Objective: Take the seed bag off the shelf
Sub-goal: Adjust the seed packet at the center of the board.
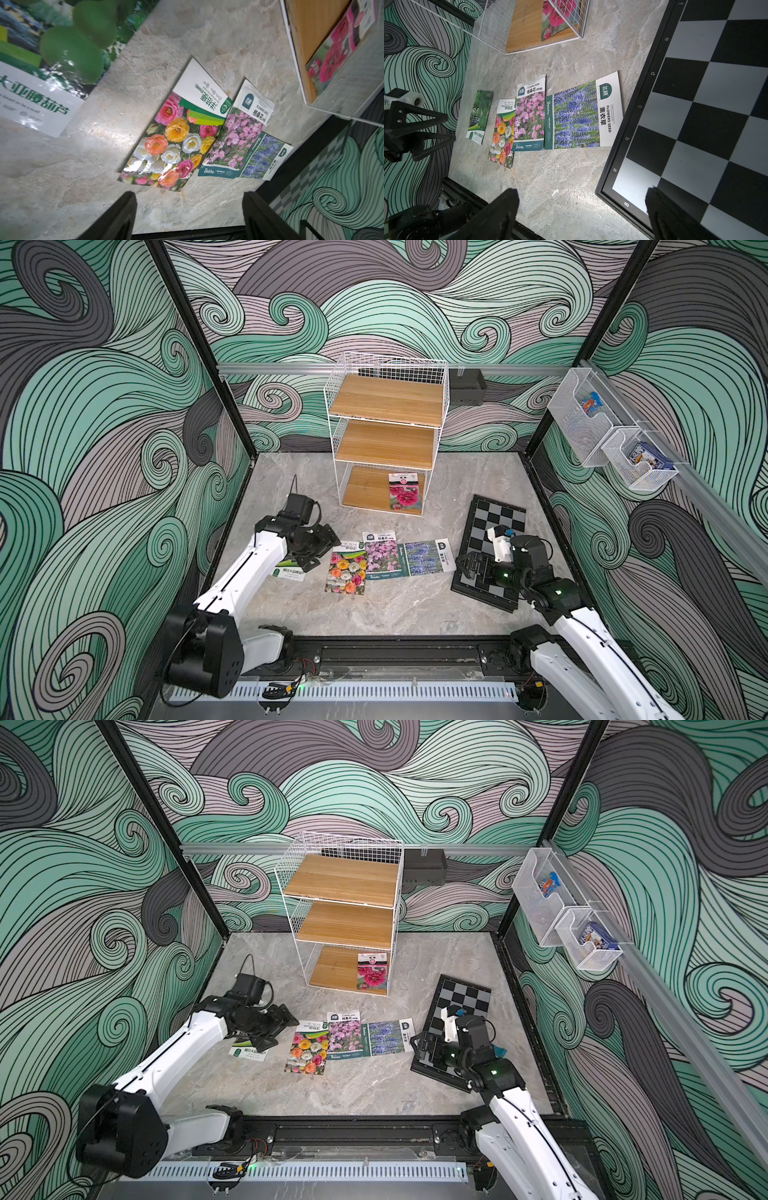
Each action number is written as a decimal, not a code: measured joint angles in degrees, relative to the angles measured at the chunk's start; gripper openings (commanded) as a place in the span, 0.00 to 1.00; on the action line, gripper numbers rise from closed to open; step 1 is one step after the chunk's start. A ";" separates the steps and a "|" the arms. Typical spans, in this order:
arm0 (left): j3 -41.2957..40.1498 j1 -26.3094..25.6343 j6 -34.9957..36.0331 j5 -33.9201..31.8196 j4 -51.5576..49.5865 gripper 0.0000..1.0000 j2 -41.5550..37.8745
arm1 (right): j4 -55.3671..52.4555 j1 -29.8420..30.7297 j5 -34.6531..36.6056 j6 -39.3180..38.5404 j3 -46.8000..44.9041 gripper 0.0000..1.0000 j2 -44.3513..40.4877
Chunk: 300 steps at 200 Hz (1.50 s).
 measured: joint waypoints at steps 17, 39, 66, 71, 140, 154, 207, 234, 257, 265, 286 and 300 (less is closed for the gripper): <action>5.22 -3.63 1.62 -2.05 -1.44 0.83 5.62 | 0.02 0.00 0.02 0.35 0.00 0.99 -0.02; 13.27 -7.21 6.49 -5.27 -4.20 0.82 13.88 | -0.02 0.00 0.02 0.79 0.00 0.99 -0.50; 19.10 -9.55 14.38 -8.15 -6.16 0.80 20.59 | -0.07 0.11 0.20 1.40 -0.02 0.99 -1.44; 19.34 -9.75 16.02 -8.48 -6.16 0.80 21.29 | -0.07 0.17 0.20 1.46 -0.02 0.99 -1.55; 15.93 -10.27 34.29 -11.13 -4.09 0.79 22.93 | -0.11 0.26 1.09 2.12 -0.02 0.99 -1.44; 15.26 -10.58 35.93 -11.34 -3.15 0.79 23.58 | -0.09 0.26 1.16 2.10 0.00 0.99 -1.07; 12.83 -11.15 34.53 -13.00 0.72 0.79 28.79 | -0.09 0.26 1.62 1.90 0.00 0.99 0.70; 8.79 -11.15 30.99 -14.29 2.67 0.79 28.85 | -0.11 0.28 1.79 1.51 0.07 0.99 1.53; 8.79 -11.21 28.68 -15.23 3.06 0.78 28.89 | -0.07 0.28 2.19 0.98 0.50 0.99 2.27; 8.79 -11.28 27.91 -15.87 3.15 0.77 28.92 | -0.04 0.28 2.38 0.83 0.63 0.99 2.43; 8.90 -11.39 25.20 -17.22 3.04 0.76 29.16 | 0.17 0.28 2.62 0.59 0.66 0.99 2.86; 9.01 -11.39 22.49 -17.64 2.64 0.76 29.22 | 0.37 0.28 2.62 0.50 0.70 0.99 3.43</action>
